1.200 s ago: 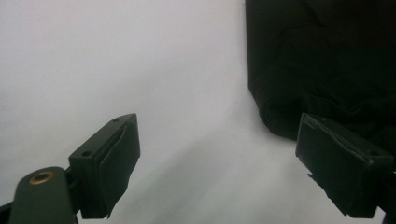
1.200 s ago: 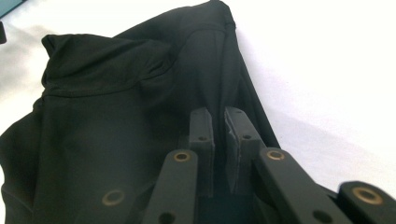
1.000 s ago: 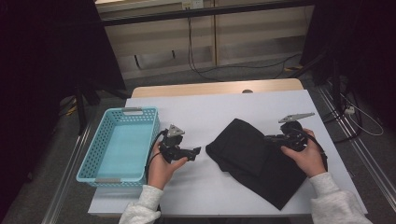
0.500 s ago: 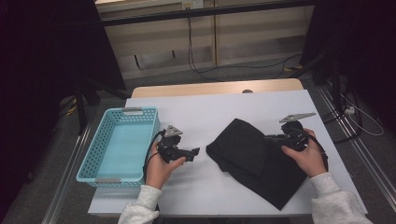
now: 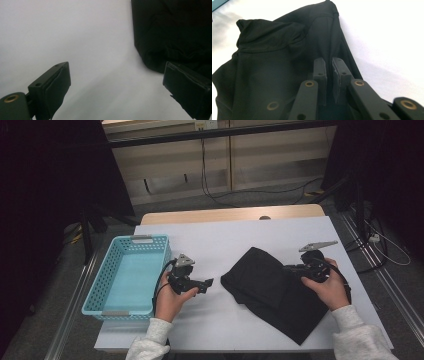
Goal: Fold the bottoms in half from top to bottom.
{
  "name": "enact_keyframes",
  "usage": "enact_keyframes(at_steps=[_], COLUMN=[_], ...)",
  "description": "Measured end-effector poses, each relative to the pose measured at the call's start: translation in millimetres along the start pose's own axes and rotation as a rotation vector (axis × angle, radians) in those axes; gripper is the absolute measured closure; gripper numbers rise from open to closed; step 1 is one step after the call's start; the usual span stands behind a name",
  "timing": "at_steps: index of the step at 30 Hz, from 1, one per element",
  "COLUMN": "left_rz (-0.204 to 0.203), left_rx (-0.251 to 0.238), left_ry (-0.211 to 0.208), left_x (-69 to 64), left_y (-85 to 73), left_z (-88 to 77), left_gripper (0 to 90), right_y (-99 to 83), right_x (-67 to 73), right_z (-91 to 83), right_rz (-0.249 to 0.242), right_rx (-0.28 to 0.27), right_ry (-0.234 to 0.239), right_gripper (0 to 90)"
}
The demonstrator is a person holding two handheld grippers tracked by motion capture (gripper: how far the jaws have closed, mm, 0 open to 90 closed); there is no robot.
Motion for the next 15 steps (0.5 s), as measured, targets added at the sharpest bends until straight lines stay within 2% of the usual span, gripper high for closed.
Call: enact_keyframes(at_steps=[3, 10, 15], left_rz=[0.009, 0.024, 0.024], left_rx=[0.015, 0.012, 0.017], left_ry=[-0.004, -0.025, -0.021], left_x=[-1.4, -4.0, -4.3], left_y=[-2.1, -0.6, -1.2], left_z=[0.6, -0.7, 0.0], left_gripper=[7.2, 5.5, 5.5], right_y=[0.3, -2.9, -2.4], right_x=[-0.2, -0.9, -0.2], right_z=[-1.0, -2.0, -3.3], right_rz=[0.000, 0.006, 0.009], right_rx=[-0.004, -0.001, -0.007], right_ry=[0.002, 0.003, 0.006], right_gripper=[82.5, 82.5, 82.6])
Point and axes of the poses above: each handheld gripper's, and its own axes: z roughly forward along the jaws, y roughly out of its top, x roughly to its left, the point moved 10 cm from there along z, roughly forward along the jaws, and after that the axes turned 3 degrees about -z, right-handed, at the moved point
